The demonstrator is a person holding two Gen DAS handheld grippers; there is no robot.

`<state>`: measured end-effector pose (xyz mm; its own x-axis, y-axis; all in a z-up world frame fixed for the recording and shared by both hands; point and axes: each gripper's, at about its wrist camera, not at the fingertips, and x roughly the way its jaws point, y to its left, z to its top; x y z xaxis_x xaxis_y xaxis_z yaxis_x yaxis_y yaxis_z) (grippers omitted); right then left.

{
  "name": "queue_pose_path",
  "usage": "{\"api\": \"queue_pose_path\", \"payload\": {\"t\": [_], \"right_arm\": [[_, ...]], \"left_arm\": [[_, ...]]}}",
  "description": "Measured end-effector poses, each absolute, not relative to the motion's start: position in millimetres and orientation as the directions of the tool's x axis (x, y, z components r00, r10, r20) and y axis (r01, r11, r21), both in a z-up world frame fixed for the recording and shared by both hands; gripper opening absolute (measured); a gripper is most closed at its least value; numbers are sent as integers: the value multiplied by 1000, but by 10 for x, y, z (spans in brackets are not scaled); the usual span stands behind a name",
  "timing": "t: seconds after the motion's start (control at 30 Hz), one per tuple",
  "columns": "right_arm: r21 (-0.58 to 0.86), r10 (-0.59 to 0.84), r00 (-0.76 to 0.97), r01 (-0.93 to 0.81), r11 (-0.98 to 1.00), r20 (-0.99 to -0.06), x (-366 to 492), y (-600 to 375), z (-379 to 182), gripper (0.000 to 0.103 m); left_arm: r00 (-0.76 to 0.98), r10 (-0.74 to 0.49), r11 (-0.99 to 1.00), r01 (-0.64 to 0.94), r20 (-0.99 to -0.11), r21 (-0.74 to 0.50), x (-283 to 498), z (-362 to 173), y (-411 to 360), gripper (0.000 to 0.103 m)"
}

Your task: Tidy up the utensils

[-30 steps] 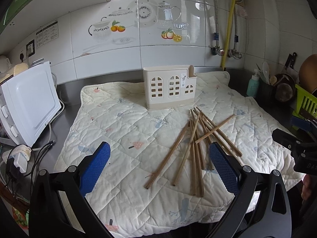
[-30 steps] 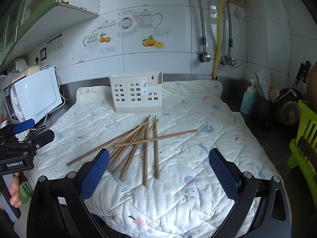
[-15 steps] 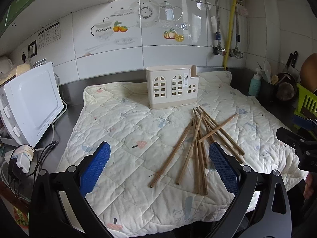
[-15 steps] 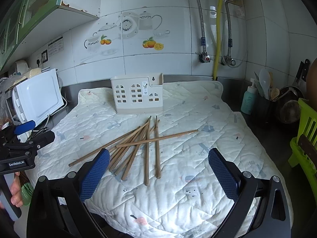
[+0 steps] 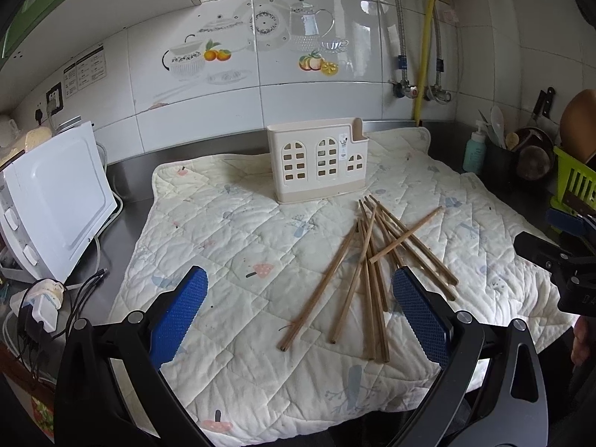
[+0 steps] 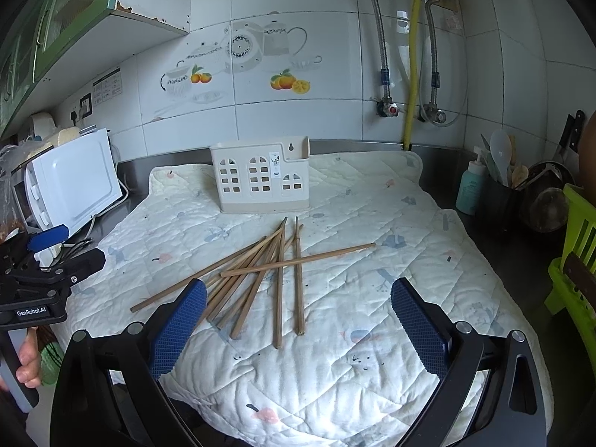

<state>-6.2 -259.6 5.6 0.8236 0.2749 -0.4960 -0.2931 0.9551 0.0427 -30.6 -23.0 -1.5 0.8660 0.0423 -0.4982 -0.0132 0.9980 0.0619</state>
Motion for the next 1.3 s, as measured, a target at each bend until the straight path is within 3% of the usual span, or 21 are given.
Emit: {"api": "queue_pose_path", "payload": {"t": [0.2, 0.3, 0.67, 0.97, 1.3], "right_arm": [[58, 277, 815, -289, 956, -509, -5, -2602, -12, 94], [62, 281, 807, -293, 954, -520, 34, -2598, -46, 86], [83, 299, 776, -306, 948, -555, 185, -2540, -174, 66], [105, 303, 754, -300, 948, -583, 325, -2538, -296, 66], [122, 314, 734, -304, 945, -602, 510, -2559, -433, 66]], "left_arm": [[858, -6, 999, 25, -514, 30, -284, -61, -224, 98], [858, -27, 999, 34, -513, 5, -271, -82, -194, 98], [828, -57, 998, 44, -558, -37, -110, -321, -79, 73], [800, -244, 964, 261, -549, -47, 193, -397, -345, 61], [665, -353, 886, 464, -658, -6, 866, -659, -731, 41]]}}
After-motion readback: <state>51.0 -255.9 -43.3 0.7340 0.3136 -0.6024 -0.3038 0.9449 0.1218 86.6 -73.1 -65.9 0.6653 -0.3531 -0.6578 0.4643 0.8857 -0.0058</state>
